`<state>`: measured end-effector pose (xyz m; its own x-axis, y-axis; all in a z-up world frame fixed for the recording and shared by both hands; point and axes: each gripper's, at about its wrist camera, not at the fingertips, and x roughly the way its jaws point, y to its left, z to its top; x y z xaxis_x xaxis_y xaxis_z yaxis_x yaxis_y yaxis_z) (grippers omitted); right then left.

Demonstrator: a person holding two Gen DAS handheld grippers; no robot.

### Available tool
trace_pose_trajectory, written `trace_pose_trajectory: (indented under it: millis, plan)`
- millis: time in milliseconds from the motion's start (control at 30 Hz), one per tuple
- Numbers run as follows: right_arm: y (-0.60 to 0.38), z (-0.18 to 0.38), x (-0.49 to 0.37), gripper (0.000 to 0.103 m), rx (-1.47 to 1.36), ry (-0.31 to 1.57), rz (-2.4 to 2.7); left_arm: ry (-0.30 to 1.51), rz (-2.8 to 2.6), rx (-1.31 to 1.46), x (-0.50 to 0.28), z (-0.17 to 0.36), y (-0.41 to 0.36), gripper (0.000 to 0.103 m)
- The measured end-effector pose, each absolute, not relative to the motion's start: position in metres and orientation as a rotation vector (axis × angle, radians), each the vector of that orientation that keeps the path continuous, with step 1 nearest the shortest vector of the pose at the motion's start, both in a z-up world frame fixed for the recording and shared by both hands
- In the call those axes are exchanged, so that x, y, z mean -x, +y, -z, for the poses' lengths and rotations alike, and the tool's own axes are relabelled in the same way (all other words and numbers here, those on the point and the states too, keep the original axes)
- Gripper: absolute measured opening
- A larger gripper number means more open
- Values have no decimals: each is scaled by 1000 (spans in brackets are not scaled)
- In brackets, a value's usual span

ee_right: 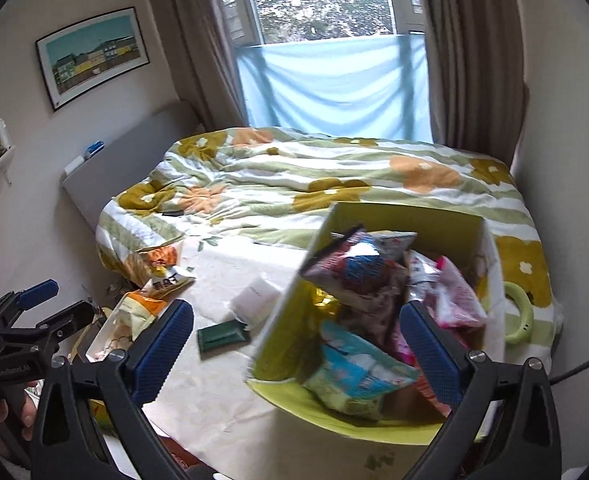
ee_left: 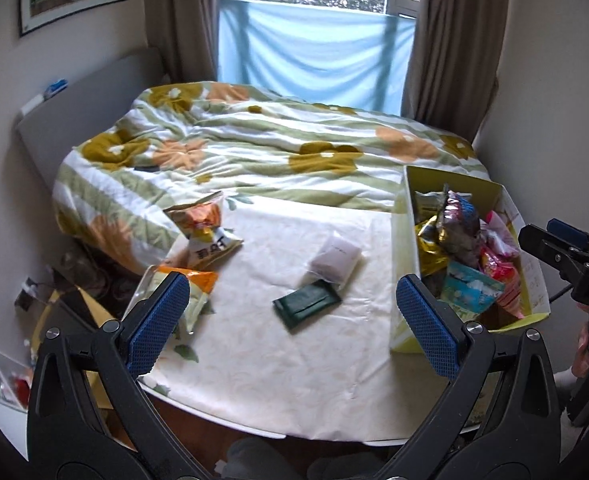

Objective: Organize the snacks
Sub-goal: 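Move both open tools back over the remaining snacks on the table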

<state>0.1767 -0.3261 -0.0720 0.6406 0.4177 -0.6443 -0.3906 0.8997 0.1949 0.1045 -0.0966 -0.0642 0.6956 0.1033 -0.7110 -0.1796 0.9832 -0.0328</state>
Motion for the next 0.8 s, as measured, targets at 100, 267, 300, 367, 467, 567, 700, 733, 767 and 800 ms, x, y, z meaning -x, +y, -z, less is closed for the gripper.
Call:
trace_pose_trajectory:
  millis: [100, 267, 300, 367, 467, 567, 700, 733, 767, 800]
  plan:
    - [-301, 73, -173, 103, -40, 739, -484, 800, -183, 108, -99, 70, -70, 102]
    - [-261, 83, -169, 103, -55, 758, -519, 834, -194, 125, -97, 85, -27, 102]
    - [-250, 88, -168, 103, -45, 766, -523, 845, -194, 127, -98, 89, -19, 102]
    - [-236, 94, -169, 103, -36, 781, -526, 869, -190, 134, -102, 99, -1, 102]
    - [-211, 108, -174, 103, -32, 806, -531, 900, -175, 141, -108, 113, 21, 102]
    - [-194, 121, -176, 103, -17, 805, -527, 925, -155, 142, -116, 130, 41, 102]
    - [-173, 147, -182, 103, 23, 833, -515, 956, -135, 119, -126, 156, 58, 102]
    - [-168, 155, -185, 103, 32, 846, -511, 963, -130, 110, -129, 163, 61, 102]
    - [-165, 161, -186, 103, 38, 855, -507, 966, -128, 103, -132, 169, 64, 102]
    - [-161, 167, -188, 103, 45, 863, -501, 968, -128, 93, -136, 176, 67, 102]
